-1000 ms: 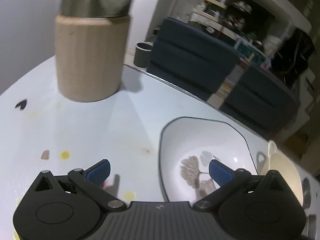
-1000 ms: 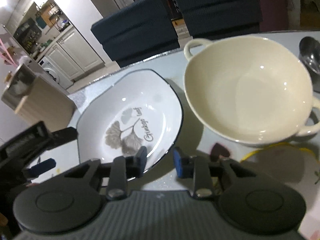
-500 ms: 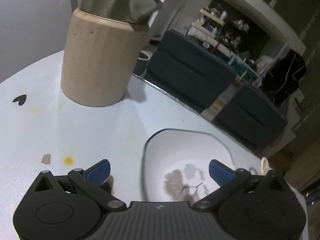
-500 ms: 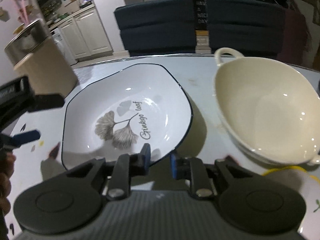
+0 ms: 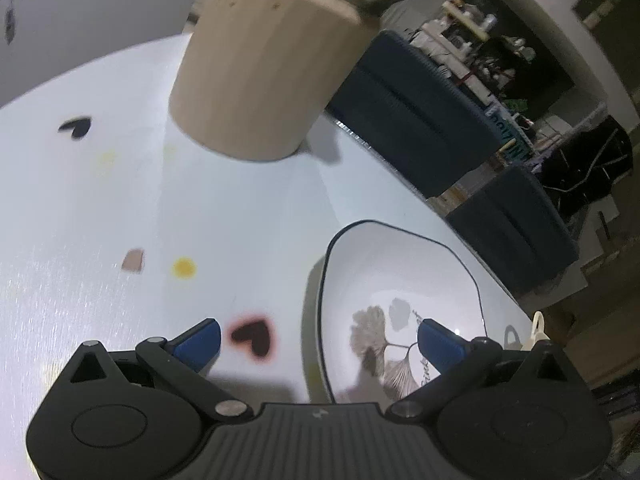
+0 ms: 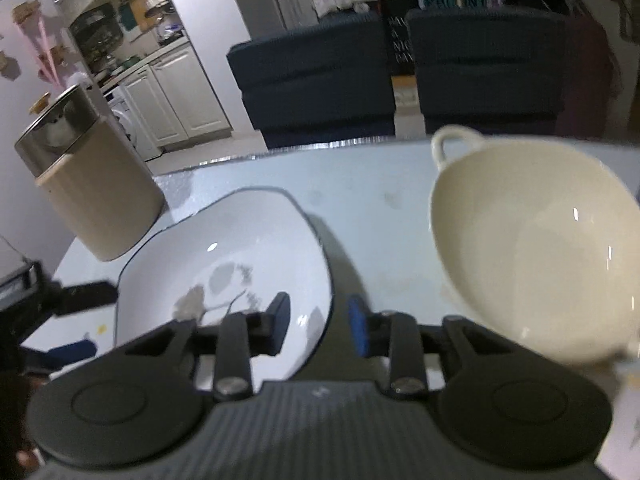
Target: Organize plates and bowls
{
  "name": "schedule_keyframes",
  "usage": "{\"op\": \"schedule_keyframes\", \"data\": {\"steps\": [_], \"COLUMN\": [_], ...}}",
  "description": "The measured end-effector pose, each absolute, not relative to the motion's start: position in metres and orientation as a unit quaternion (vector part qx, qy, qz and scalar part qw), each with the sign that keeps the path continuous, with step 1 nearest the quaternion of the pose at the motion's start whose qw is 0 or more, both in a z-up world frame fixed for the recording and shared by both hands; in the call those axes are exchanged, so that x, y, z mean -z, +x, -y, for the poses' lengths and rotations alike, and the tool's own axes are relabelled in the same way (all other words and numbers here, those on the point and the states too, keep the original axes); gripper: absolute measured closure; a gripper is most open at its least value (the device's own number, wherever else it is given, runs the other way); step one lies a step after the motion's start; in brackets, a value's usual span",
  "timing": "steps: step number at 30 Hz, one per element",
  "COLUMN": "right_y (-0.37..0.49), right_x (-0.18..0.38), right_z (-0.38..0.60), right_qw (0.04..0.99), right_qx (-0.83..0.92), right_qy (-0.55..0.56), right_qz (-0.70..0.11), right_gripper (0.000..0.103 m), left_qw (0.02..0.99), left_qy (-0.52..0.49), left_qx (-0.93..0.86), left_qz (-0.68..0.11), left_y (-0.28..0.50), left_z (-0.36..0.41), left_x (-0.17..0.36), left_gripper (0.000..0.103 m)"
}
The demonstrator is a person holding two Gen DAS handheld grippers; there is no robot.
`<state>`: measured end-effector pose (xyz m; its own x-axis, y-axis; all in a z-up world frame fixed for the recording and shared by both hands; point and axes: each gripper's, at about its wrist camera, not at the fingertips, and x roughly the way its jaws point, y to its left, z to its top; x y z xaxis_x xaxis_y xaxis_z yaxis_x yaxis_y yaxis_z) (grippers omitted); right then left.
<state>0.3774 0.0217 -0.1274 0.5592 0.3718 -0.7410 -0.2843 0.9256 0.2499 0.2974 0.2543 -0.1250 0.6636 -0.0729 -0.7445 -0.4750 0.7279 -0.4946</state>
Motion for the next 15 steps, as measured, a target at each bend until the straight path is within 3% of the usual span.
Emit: {"op": "schedule_keyframes", "data": {"steps": [4, 6, 15], "right_y": [0.39, 0.391, 0.367], "right_x": [0.137, 0.139, 0.128], "right_z": [-0.02, -0.021, -0.038], "right_qw": [0.883, 0.878, 0.845], "right_qx": [-0.196, -0.212, -0.25], "right_qy": [0.032, 0.039, -0.013], "right_qz": [-0.425, -0.427, -0.473], "right_gripper": [0.08, 0.093, 0.086], "left_qw": [0.841, 0.841, 0.829], "left_qy": [-0.353, -0.357, -0.378], "left_qx": [-0.115, -0.112, -0.114], "left_qz": [-0.393, -0.392, -0.396], "left_y": [0.295, 0.295, 0.296], "left_z": [-0.258, -0.261, -0.274], "left_x": [0.125, 0.126, 0.134], "left_gripper": [0.004, 0.009, 0.025]}}
